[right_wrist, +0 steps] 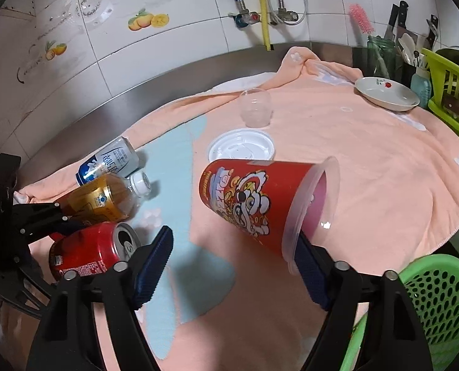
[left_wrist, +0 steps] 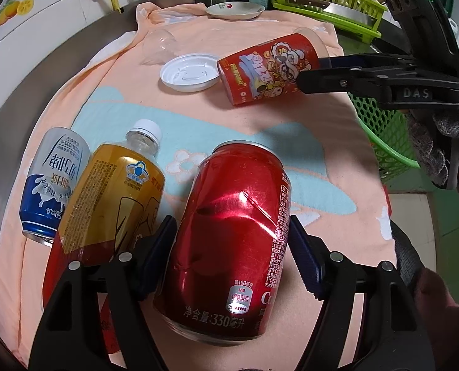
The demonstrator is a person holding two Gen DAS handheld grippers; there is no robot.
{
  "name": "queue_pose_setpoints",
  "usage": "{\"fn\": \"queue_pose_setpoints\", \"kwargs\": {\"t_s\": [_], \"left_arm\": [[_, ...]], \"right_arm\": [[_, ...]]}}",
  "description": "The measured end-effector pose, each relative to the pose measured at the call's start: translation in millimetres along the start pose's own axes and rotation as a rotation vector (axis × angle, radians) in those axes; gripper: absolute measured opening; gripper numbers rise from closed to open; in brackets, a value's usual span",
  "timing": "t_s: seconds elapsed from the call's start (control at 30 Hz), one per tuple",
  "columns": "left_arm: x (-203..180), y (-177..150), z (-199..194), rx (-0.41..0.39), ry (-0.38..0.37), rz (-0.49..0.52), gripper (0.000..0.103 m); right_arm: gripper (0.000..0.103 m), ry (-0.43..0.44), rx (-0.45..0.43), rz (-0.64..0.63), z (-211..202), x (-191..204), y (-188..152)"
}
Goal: Collect trash
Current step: 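Reach the right gripper to the red cartoon cup and grasp it, then carry the red cup over the green basket and open the right gripper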
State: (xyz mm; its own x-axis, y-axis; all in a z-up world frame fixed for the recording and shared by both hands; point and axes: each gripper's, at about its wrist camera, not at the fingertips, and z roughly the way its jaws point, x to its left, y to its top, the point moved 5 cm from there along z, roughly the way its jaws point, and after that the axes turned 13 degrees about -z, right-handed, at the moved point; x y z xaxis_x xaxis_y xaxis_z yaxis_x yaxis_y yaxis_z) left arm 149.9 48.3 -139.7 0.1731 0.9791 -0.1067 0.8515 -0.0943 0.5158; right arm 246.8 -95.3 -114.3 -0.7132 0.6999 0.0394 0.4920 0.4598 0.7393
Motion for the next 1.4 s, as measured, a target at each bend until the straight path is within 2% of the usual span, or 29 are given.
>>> {"fn": "queue_pose_setpoints", "kwargs": {"t_s": [0.27,0.47,0.53,0.63,0.83,1.1,1.23,1.4], "left_arm": [[-0.2,1.9,1.0,0.004,-0.015,-0.015,0.071],[-0.2,3.5,2.7,0.015,-0.011,-0.018,0.071],[0.5,5.3,4.0,0.012,-0.006,-0.021,0.071],[-0.2,6.3,5.1,0.003,-0.001,-0.031,0.07],[-2.4,6.8,2.0,-0.019,0.018,-0.033,0.069],[-6.8,17.7,-9.1,-0.057,-0.007,-0.074,0.068],[-21.2,28.1,-15.0,-0.084,-0.028,-0.056,0.068],[-43.5,39.5,-17.0,-0.105,-0.069,-0.047,0.068]], "right_arm": [[0.053,0.032,-0.021,0.067,16.1,-6.1,1.9],[0.031,0.05,-0.068,0.116,19.8,-8.4,-0.4],[0.018,0.046,-0.085,0.117,15.1,-5.6,0.3],[0.009,0.053,-0.107,0.145,8.4,-3.5,-0.1],[0.005,0.043,-0.162,0.181,-9.1,0.1,-3.6],[0.005,0.032,-0.235,0.264,-55.9,-4.9,-25.2],[0.005,-0.058,-0.249,0.28,-92.9,-23.8,-47.0],[0.006,-0.229,-0.174,0.329,-123.8,-75.5,-87.8]]}}
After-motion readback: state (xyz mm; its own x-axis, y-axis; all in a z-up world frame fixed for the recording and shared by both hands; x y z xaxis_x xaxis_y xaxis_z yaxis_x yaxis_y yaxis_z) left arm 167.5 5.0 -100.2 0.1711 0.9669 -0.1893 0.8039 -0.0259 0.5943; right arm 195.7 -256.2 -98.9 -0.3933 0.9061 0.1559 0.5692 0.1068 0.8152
